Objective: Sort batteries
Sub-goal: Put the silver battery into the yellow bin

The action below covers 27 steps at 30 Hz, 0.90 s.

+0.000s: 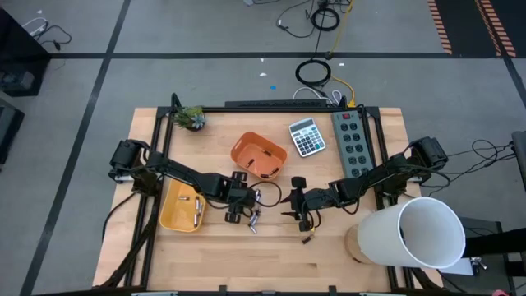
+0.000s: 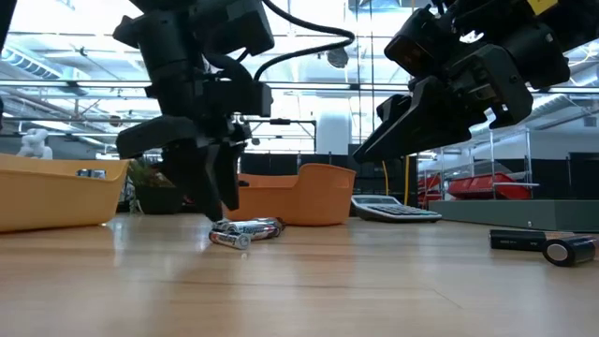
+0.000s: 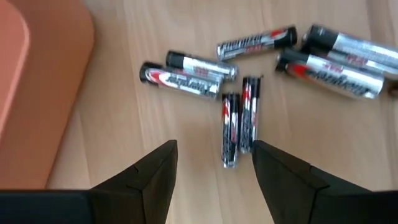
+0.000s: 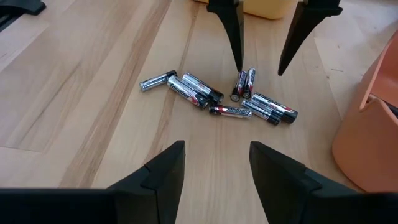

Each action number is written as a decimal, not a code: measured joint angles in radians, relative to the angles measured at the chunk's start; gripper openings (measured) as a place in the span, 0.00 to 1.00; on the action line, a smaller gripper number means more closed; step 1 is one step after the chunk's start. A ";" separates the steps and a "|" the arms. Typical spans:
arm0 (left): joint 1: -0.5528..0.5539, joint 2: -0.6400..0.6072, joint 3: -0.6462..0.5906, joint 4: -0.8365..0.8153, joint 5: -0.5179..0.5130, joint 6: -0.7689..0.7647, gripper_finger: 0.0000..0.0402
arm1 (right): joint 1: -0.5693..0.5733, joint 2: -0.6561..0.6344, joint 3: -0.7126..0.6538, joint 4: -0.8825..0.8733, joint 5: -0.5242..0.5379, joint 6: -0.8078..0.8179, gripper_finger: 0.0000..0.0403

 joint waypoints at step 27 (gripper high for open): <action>0.054 0.009 0.002 0.067 0.106 -0.027 0.55 | 0.000 0.000 0.000 -0.003 0.000 0.002 0.42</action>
